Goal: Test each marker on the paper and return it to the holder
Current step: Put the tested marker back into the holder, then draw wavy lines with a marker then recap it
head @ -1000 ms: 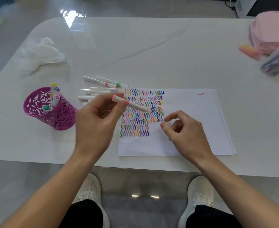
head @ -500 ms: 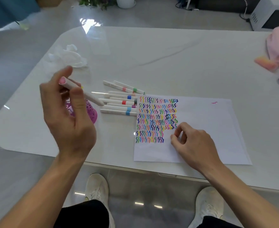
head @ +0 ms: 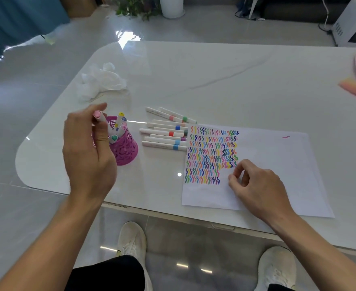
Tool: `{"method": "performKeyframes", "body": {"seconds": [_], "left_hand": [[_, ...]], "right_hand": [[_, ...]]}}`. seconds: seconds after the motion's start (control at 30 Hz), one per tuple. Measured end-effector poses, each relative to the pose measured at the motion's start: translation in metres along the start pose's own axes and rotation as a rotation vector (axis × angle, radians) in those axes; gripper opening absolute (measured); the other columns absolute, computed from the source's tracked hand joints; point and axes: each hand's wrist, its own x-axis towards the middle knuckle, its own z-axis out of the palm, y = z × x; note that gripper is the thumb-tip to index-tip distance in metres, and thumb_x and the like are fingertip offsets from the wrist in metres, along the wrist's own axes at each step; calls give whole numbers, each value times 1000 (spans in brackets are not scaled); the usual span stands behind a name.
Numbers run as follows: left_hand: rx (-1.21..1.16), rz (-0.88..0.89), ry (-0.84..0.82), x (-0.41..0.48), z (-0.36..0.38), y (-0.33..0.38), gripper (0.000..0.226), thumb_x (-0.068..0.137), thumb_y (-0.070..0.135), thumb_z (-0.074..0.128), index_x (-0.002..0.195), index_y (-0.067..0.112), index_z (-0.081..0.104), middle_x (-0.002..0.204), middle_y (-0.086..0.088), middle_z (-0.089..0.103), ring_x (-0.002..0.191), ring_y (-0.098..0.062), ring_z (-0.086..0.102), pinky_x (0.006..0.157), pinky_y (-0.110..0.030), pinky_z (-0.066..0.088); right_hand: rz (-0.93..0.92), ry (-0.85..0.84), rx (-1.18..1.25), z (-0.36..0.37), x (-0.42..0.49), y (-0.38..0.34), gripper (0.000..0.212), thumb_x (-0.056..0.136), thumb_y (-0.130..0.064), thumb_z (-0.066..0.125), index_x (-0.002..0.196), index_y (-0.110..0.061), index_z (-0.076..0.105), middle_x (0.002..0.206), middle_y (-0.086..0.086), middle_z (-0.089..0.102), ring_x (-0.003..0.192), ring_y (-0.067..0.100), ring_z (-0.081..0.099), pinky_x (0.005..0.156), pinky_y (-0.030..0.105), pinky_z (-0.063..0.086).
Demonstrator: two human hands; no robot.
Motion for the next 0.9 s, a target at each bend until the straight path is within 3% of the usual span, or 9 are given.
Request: {"method": "performKeyframes", "body": {"seconds": [0.07,0.27,0.43,0.5,0.6,0.8,0.9], "left_hand": [[52,-16,-82,-2,-1,-7,30,109,26,39,128,13,59,119,-6,62,104,-23,59,83,-13,40],[93,-19,-187,-4,-2,-15,28,107,21,44,128,19,64,120,-2,67,108,-25,62,90,-36,50],[63,-43,-212,-6,0,-17,32,104,9,44,128,19,62,118,-3,67,110,-27,63,96,-46,52],[65,-47,-207,-7,0,-16,33,103,10,44,129,18,62,119,-4,67,110,-27,62,96,-45,52],[106,-16,-169,-8,1,-10,29,103,12,49,129,14,63,120,-5,65,109,-24,60,91,-32,49],[169,273,-134,-18,8,7,28,99,7,54,124,4,65,115,-12,66,108,-24,57,94,-22,42],[115,351,-234,-24,20,16,23,98,9,59,118,5,68,108,-9,69,101,-23,60,91,-29,47]], "right_hand": [[0,0,-1,0,0,0,14,92,-34,66,85,-28,57,62,-11,60,60,19,61,59,32,50],[7,-3,-4,0,1,0,13,92,-33,67,85,-27,58,62,-11,60,59,13,59,53,24,37],[4,-8,-7,-1,1,-1,13,93,-33,66,85,-27,58,63,-11,59,57,8,56,52,21,34],[3,-7,-3,-1,1,-2,13,93,-33,67,85,-27,58,63,-11,59,57,8,56,52,20,34],[6,0,-4,0,1,-1,14,92,-33,67,84,-27,58,62,-10,60,59,16,59,56,27,40],[2,2,1,0,1,-1,14,92,-34,66,84,-27,57,61,-10,60,61,18,61,59,30,47],[-1,1,12,0,1,-1,13,92,-34,67,84,-27,58,61,-10,60,61,18,61,60,31,48]]}}
